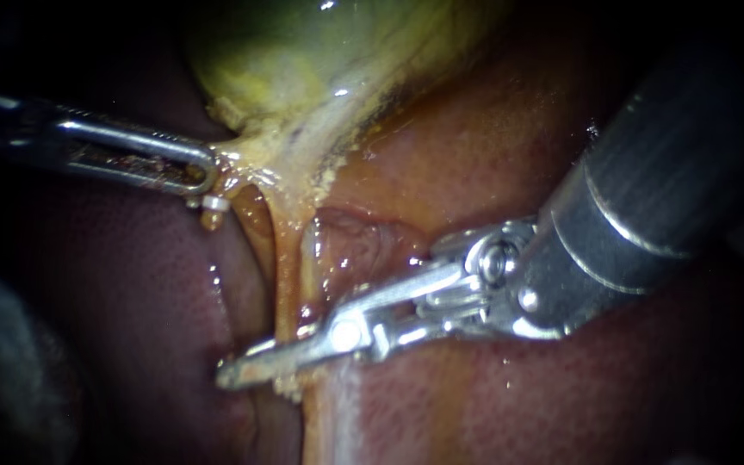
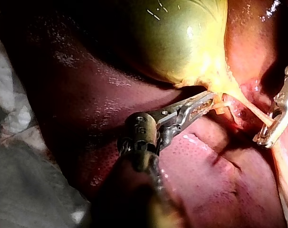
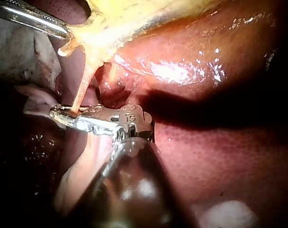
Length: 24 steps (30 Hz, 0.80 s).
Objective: Going back first clip right tube
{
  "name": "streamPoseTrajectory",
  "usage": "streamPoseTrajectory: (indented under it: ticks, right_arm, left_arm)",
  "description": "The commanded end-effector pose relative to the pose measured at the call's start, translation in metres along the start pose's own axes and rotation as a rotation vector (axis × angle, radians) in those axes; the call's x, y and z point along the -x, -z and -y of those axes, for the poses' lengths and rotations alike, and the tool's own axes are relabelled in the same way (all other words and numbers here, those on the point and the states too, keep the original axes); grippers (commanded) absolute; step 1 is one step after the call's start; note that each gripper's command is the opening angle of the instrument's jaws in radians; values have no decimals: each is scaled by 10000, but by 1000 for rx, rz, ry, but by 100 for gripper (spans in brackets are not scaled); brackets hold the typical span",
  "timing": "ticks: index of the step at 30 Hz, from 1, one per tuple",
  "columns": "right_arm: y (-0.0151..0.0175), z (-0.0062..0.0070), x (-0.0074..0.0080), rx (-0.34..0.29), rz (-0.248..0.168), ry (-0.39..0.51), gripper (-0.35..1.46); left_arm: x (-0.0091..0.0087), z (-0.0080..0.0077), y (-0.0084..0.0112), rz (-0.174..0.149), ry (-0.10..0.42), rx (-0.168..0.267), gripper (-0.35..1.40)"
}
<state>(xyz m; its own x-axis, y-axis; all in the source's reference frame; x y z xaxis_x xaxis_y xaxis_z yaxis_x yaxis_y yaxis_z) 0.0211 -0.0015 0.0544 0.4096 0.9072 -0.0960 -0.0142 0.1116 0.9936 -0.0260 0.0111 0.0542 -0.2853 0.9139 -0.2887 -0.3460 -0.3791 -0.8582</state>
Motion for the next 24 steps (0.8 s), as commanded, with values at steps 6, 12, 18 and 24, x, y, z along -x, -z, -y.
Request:
streamPoseTrajectory:
  ticks: [6,12,18,24]
  right_arm:
    - [0,-2,0,-3,6,6,-35]
    - [-4,-8,5,-9,5,218,8]
    - [-9,-12,7,-28,-29,292,40]
    - [-17,-20,10,-5,-60,378,49]
  left_arm:
    - [0,0,0,0,6,0,-35]
    - [0,0,1,0,6,0,-35]
    - [0,0,1,0,5,0,-35]
    - [1,0,1,0,5,0,-35]
